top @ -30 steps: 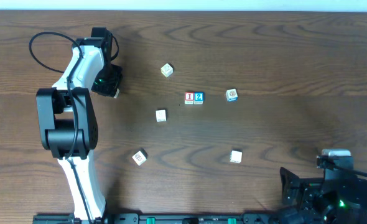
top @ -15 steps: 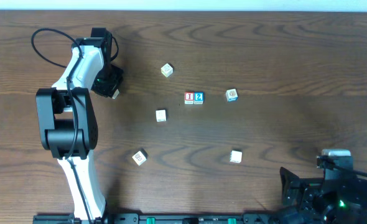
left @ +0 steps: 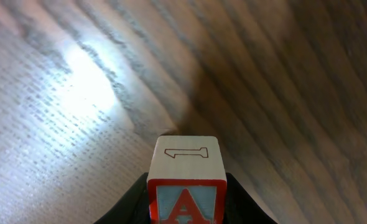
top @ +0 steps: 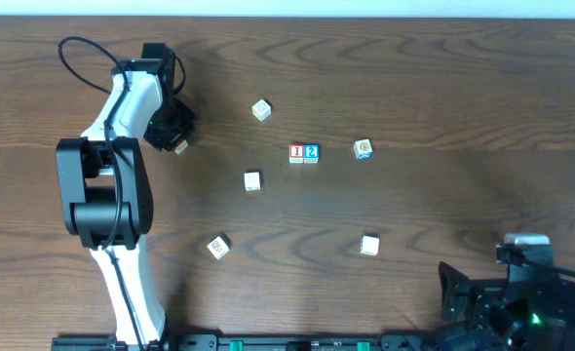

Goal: Spell out Ai2
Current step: 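Lift the red 'A' block with the left gripper, then carry the red 'A' block right toward the 'I' block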

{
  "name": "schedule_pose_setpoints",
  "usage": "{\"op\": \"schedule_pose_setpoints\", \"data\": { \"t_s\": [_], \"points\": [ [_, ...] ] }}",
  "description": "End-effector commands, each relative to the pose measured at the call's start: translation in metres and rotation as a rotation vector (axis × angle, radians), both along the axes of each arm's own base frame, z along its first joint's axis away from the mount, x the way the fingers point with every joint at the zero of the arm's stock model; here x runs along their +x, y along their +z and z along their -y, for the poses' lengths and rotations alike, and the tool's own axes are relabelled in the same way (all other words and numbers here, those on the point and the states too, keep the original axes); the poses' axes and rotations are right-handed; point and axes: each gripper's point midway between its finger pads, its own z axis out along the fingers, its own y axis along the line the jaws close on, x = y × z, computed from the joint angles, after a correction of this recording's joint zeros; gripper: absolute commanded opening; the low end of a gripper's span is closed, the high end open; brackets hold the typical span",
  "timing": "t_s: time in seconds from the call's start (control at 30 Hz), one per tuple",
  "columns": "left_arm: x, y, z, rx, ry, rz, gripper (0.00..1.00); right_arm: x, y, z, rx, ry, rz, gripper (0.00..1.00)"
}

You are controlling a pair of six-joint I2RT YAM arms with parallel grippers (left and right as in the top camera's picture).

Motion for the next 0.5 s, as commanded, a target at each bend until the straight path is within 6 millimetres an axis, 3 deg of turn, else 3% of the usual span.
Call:
{"op": "schedule_pose_setpoints", "data": {
  "t_s": [0.0,0.27,0.47],
  "points": [
    [0.010,0.002,0.003,-0.004,-0.115,0.021,0.06,0.000,0.000,0.000,0.005,0.001,0.002,0.99],
    [0.032,0.023,0.035,0.065,-0.373,0.098,0.06,0.000,0.000,0.000,0.005,0.001,0.002,0.99],
    [0.034,0.031,0.082,0.128,-0.566,0.128,0.06,0.000,0.000,-0.001,0.005,0.001,0.002,0.99]
  ]
}}
